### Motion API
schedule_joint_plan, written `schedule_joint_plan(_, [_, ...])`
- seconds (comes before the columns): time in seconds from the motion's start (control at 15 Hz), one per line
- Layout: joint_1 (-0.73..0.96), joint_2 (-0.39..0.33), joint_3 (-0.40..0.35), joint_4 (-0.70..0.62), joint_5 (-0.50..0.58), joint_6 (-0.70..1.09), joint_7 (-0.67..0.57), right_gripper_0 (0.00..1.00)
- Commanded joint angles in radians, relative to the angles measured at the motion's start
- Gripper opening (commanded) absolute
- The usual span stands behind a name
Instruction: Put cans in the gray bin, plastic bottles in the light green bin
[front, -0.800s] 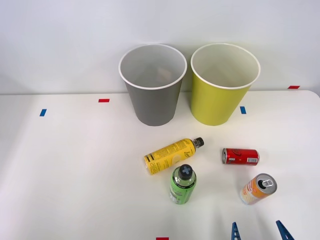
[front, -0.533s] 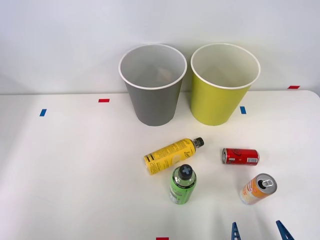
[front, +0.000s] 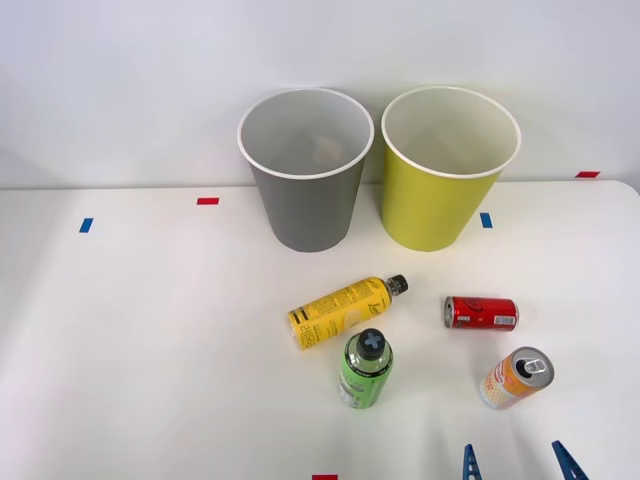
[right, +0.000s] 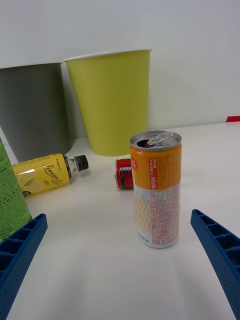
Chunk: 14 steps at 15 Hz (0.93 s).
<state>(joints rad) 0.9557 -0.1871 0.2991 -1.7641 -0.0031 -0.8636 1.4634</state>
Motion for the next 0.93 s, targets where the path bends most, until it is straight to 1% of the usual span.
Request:
schedule_joint_plan(0.07, [0.000,0.000,0.000,0.000,0.000,0.000,0.000,1.00])
schedule_joint_plan(0.93, [0.000,0.000,0.000,0.000,0.000,0.000,0.000,1.00])
